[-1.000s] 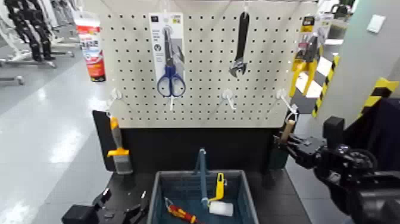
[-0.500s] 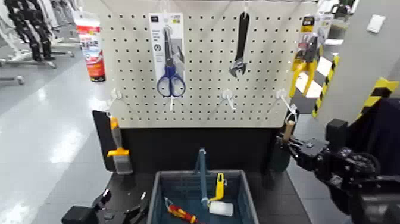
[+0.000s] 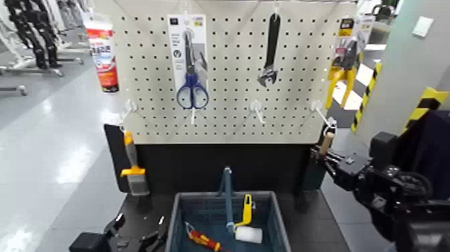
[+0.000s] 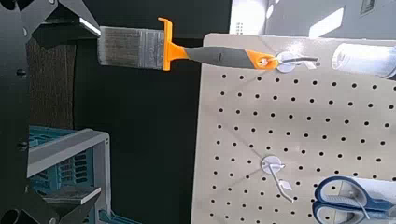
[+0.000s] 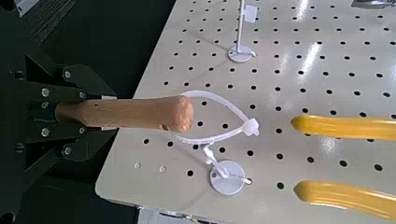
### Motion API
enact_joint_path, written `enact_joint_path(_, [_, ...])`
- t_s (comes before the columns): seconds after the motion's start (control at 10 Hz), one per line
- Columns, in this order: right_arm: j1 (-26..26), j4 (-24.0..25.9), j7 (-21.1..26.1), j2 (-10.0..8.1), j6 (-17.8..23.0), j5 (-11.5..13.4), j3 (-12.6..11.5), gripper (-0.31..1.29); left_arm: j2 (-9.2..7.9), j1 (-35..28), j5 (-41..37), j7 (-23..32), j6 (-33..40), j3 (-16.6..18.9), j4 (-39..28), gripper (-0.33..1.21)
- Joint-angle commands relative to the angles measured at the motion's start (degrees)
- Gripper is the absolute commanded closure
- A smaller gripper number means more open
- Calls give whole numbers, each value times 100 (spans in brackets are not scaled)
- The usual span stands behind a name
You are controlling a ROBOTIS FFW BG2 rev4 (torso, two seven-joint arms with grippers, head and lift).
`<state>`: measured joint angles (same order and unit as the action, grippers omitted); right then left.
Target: Put the tool with the wooden handle into the crate.
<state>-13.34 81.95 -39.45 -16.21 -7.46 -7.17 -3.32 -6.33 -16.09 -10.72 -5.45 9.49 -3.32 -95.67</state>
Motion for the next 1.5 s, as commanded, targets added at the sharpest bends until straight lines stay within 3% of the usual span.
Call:
enact_joint_path(0.1, [227, 647, 43, 127, -362, 76, -28, 124, 0, -9, 0, 0, 9, 6, -4, 13])
enact_joint_path(0.4, [297, 1306, 96, 232, -819, 49, 183, 124, 0, 27, 0, 0, -18, -29, -48, 13])
enact_joint_path(0.8, [324, 1438, 78, 426, -836, -496, 402, 124, 0, 9, 0, 9, -18, -38, -39, 13])
enact_joint_path(1.1, [350, 902, 96, 628, -494, -1137, 692, 124, 0, 9, 0, 9, -18, -29, -30, 13])
enact_joint_path(1.5, [350, 146, 157, 813, -265, -1682, 1114, 124, 0, 9, -9, 9, -9, -29, -22, 13])
